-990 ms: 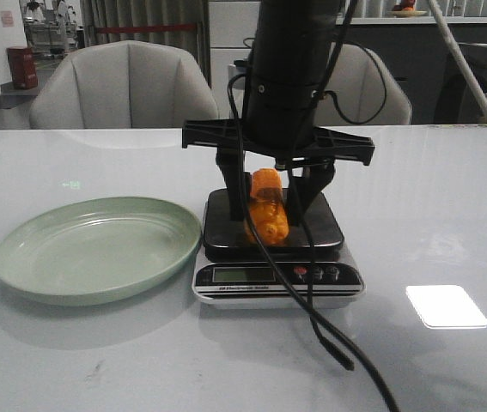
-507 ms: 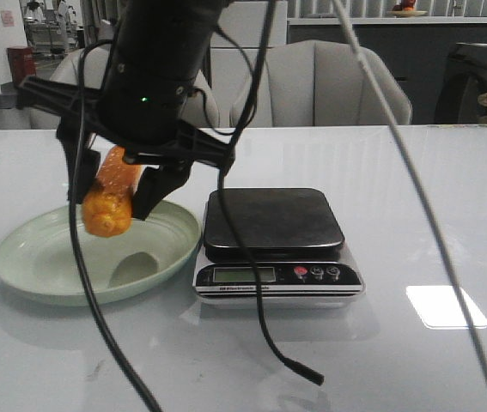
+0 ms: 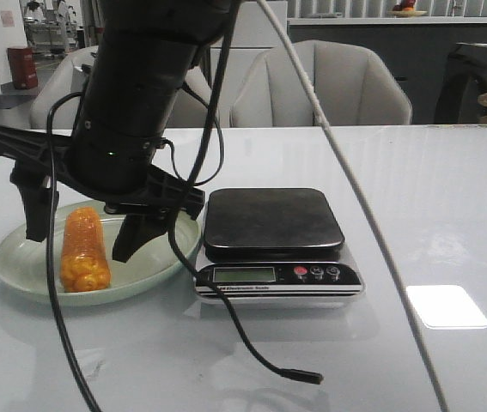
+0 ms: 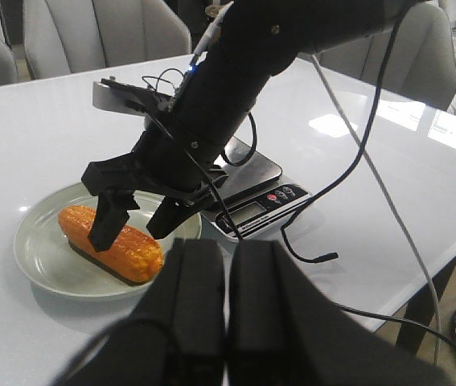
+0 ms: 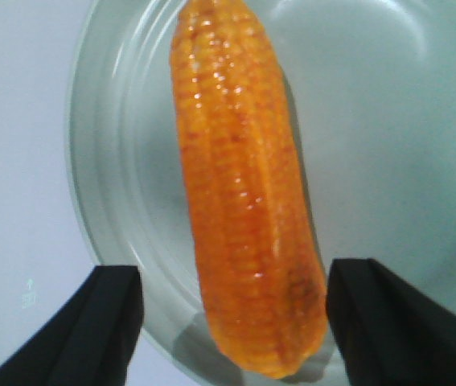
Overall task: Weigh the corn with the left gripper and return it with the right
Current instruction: 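Open the right gripper and lift it away from the plate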
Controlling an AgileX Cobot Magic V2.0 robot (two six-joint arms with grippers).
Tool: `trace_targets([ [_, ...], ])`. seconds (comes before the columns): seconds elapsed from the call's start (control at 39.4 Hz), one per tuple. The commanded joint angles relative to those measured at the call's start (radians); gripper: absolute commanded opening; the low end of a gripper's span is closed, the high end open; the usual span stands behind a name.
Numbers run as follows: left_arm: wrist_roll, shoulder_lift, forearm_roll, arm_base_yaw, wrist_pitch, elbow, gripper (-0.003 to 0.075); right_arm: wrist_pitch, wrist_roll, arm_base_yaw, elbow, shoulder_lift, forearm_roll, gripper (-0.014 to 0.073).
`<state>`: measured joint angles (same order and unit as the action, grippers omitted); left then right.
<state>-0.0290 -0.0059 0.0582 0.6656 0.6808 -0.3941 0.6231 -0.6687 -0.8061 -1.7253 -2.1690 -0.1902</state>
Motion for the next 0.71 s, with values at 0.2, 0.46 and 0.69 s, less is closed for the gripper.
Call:
trace_targets([
  [0.2,-0.001,-0.019,0.004,0.002,-0.078,-0.023,0.0114,0.085,0.046,0.113,-0.034,0.206,-0.004,0.0591],
  [0.46,-0.001,-0.019,0.004,0.002,-0.078,-0.023,0.0114,0.356,0.324,0.292,-0.029,0.362,-0.004,0.0591],
  [0.69,-0.001,-0.019,0.004,0.002,-0.078,-0.023,0.0114,0.410,0.608,0.374,0.145,0.547,-0.004,0.0591],
])
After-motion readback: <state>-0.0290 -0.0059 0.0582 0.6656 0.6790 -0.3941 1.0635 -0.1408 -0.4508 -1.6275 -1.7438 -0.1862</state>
